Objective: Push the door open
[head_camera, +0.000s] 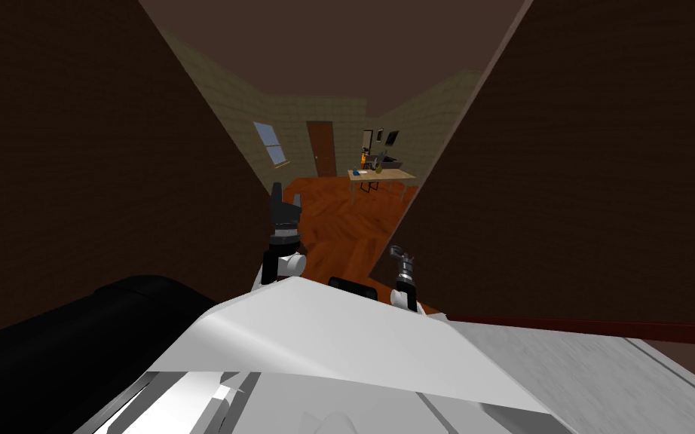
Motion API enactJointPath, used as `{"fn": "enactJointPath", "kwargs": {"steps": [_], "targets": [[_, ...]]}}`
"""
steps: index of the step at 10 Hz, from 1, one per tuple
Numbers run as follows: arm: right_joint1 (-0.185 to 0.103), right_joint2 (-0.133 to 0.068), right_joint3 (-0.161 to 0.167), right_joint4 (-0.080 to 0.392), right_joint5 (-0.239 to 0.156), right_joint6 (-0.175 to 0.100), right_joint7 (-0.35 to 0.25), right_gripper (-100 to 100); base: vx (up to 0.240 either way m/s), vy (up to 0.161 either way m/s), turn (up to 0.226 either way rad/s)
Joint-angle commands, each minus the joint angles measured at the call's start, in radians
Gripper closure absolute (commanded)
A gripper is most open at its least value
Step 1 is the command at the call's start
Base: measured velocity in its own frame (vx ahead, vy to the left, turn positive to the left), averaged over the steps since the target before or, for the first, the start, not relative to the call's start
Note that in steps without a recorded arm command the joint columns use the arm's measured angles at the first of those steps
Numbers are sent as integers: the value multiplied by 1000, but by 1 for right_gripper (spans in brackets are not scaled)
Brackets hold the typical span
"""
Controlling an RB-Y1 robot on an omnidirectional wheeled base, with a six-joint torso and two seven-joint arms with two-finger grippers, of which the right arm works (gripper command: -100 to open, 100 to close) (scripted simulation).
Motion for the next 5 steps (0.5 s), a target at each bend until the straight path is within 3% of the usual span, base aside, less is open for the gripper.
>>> {"fn": "enactJointPath", "kwargs": {"steps": [1,5], "targets": [[0,0,0,0,0,0,0,100,67,9,-31],[-2,-20,-34,2,-17,-3,10,100,162,22,-36]]}}
